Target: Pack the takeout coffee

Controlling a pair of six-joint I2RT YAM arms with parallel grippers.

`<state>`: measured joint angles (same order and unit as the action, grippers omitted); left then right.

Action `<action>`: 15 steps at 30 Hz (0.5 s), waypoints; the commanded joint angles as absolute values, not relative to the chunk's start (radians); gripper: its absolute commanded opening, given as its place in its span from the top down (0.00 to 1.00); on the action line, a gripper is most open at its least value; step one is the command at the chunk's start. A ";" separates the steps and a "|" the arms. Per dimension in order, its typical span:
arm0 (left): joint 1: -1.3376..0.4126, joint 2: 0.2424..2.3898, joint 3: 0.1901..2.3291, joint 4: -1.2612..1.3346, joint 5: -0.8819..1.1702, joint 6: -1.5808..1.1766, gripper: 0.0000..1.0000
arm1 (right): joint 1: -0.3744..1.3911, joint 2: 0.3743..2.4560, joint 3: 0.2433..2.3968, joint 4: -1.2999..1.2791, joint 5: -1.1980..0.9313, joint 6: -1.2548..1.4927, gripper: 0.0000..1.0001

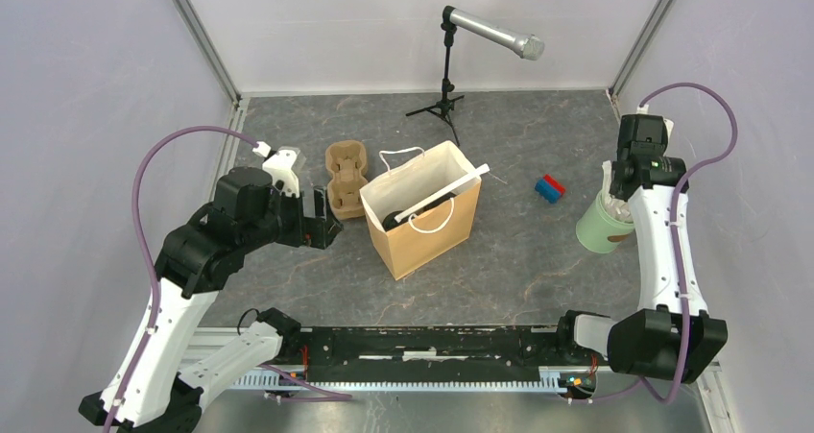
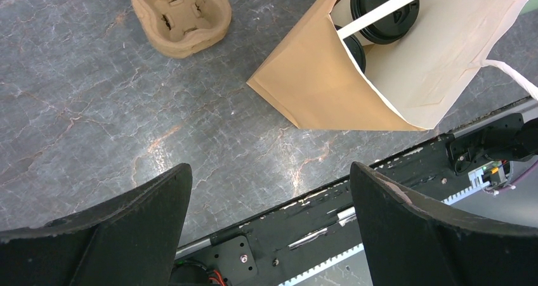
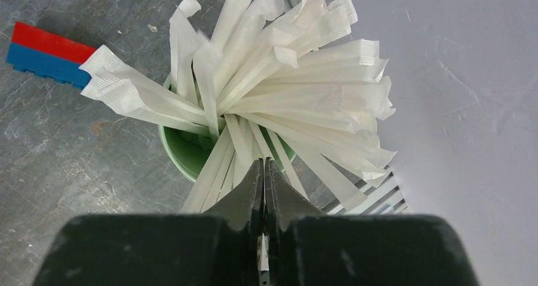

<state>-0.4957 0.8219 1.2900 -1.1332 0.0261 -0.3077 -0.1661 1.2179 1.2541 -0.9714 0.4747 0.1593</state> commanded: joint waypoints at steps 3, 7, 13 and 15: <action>-0.494 0.825 1.300 -1.105 0.010 -0.296 0.00 | -0.172 1.176 1.314 -0.961 0.467 0.139 1.00; -0.494 0.830 1.302 -1.098 0.013 -0.295 0.00 | -0.172 1.168 1.384 -1.007 0.465 0.123 1.00; -0.494 0.832 1.295 -1.085 0.030 -0.296 0.00 | -0.172 1.188 1.580 -1.125 0.468 0.121 1.00; -0.494 0.831 1.292 -1.081 0.034 -0.297 0.00 | -0.172 1.202 1.661 -1.176 0.454 0.136 1.00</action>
<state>-0.4957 0.8314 1.2900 -1.1267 0.0273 -0.3077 -0.1665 1.1999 1.5066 -1.0817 0.4679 0.1287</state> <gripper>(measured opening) 0.994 0.007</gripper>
